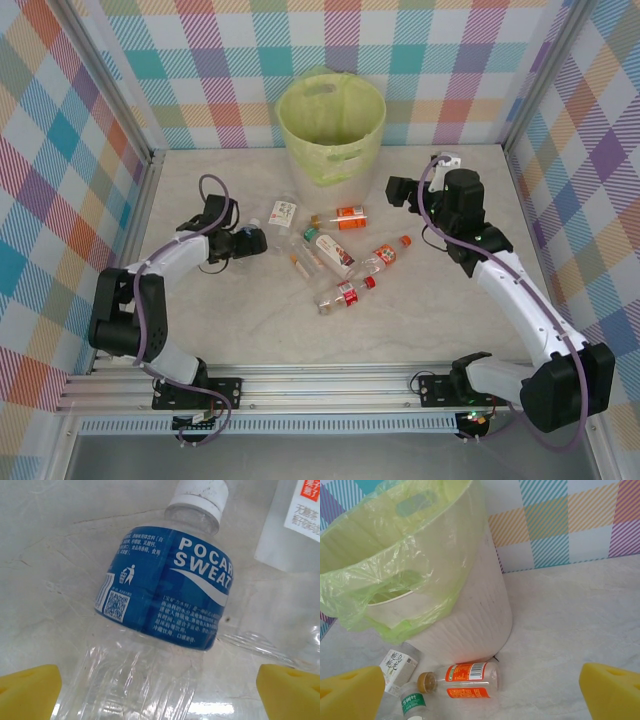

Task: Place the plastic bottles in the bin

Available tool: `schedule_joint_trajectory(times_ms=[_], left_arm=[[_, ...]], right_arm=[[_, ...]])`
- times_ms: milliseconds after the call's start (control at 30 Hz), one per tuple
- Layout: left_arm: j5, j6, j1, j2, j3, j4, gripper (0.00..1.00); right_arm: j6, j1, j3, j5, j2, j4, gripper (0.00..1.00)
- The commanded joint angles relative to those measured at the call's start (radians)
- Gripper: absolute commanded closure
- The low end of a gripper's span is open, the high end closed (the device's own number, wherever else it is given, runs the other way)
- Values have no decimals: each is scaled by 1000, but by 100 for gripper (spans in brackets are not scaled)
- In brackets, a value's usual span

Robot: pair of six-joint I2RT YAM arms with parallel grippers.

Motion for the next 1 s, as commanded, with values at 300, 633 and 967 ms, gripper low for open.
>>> schedule_joint_trajectory(times_ms=[300,633,967], left_arm=[[9,119,18,77,13,47,8],[-103,83,18,69,2,33,3],[-30,104,16,45,-27,37,16]], right_arm=[[30,5,36,48,11,23,0],[49,5,28,107,16,31,0],[53,4,32,120,22,18,0]])
